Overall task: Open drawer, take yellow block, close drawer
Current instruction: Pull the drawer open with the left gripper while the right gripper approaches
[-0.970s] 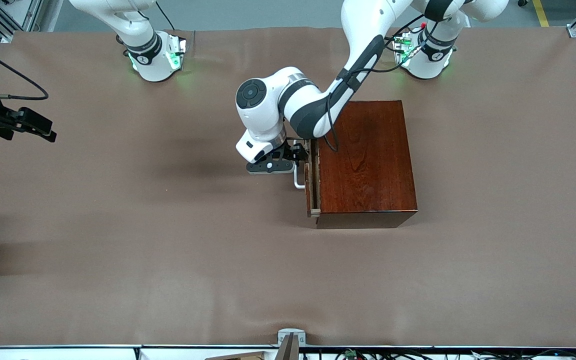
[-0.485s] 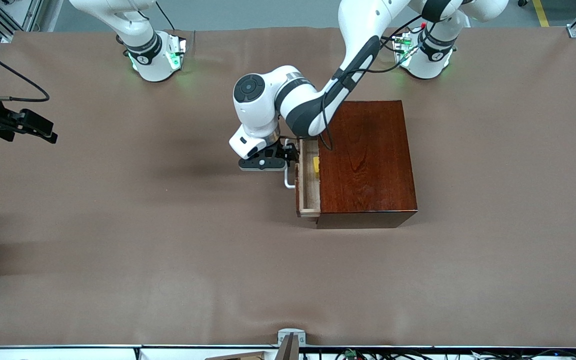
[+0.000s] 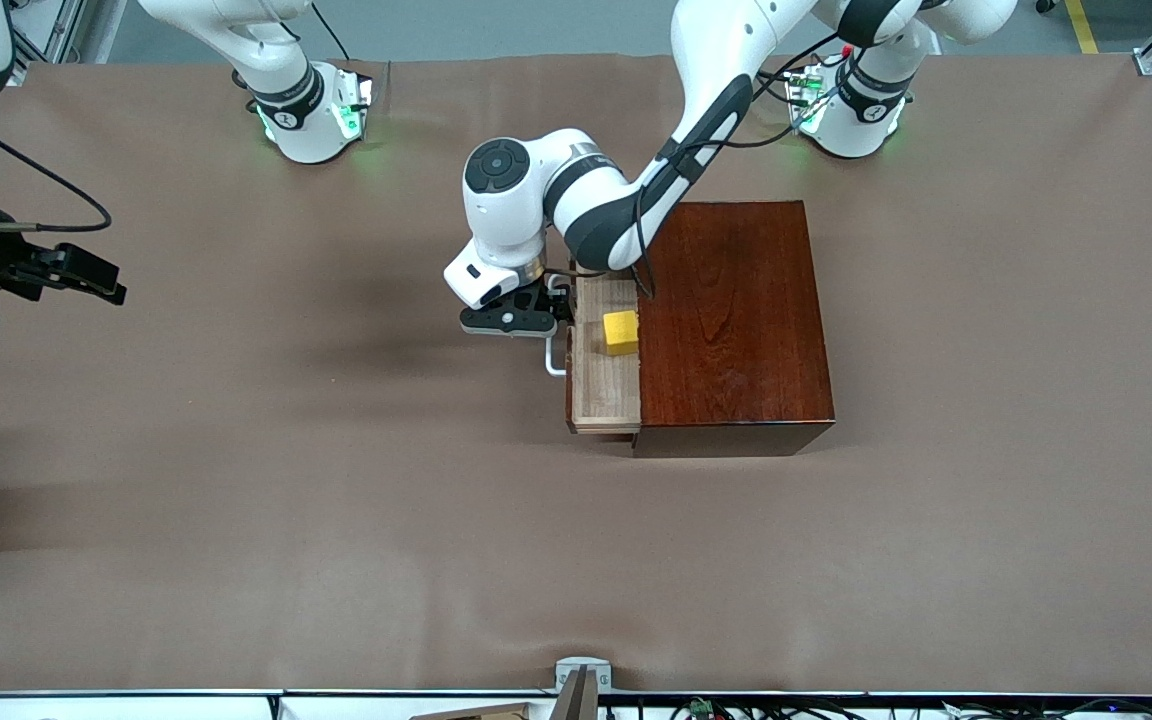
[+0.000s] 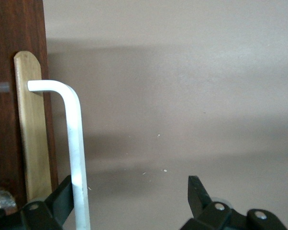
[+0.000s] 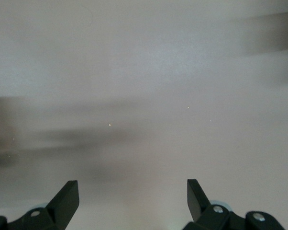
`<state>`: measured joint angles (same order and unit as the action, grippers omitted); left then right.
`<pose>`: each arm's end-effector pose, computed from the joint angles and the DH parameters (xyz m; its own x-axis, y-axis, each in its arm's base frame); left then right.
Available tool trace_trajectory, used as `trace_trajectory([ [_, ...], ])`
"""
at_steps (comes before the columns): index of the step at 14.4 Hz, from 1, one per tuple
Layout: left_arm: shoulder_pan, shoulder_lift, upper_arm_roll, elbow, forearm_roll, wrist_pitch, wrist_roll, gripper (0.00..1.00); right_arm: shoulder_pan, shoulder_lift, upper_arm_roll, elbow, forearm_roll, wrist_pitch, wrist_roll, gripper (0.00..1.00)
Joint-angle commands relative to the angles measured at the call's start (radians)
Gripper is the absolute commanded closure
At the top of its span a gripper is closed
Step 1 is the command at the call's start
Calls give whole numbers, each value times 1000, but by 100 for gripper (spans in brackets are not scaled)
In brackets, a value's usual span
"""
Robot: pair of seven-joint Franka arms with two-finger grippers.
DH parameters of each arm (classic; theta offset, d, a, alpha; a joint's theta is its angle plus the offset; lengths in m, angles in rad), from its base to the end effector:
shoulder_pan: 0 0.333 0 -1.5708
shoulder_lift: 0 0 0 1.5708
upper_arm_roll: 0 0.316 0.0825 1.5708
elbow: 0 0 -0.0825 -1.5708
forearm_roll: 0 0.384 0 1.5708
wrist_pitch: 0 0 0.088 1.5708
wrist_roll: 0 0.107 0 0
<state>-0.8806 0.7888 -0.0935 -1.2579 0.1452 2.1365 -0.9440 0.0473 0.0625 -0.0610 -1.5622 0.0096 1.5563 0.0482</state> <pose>0.4468 -0.6136 0.2976 0.9921 -0.0693 0.1048 -0.0735 -0.9966 0.0374 0.5704 -0.0057 0.5922 0.9957 -0.0618 -0.0684 -0.0621 -0.9981 -0.0025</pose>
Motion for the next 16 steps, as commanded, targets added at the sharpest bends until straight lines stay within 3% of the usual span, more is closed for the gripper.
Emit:
trace_trajectory([
  [1,-6,23,-6,34,-22,52,-18,0,2,26,1,28,12,-12,-57,0],
  [10,-8,40,-9,34,-61,126,-4,0,57,72,3,31,12,-8,-270,0],
  [16,-11,52,-57,35,-65,187,5,0,83,108,3,34,24,54,-445,0],
])
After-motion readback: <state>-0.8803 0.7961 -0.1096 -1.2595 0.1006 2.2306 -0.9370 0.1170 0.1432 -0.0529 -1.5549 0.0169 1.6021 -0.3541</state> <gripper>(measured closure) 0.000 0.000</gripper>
